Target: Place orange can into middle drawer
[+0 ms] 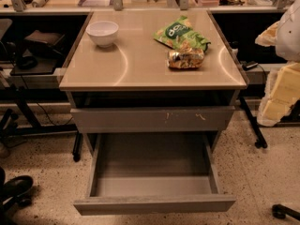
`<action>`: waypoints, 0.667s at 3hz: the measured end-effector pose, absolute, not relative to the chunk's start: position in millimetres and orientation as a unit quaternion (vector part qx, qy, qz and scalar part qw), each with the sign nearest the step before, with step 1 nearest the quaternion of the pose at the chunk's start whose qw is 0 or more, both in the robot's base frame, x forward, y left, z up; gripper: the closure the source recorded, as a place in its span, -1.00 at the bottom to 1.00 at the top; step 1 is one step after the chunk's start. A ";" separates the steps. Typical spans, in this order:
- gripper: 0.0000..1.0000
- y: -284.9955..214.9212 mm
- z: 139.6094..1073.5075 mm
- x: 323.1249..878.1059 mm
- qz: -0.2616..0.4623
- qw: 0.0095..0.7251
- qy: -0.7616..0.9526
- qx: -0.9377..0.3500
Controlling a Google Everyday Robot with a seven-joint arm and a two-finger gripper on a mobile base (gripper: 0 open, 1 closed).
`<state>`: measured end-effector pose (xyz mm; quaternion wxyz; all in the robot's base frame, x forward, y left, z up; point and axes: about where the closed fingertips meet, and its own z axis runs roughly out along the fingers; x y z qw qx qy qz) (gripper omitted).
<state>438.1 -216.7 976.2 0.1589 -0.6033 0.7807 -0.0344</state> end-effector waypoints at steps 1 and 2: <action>-1.00 -216.7 976.2 438.1 -0.034 0.159 0.781 -0.603; -1.00 -213.0 982.8 438.2 -0.038 0.173 0.772 -0.610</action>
Offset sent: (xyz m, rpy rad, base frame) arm -0.0004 0.0070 0.0101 0.0215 -0.0462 0.0517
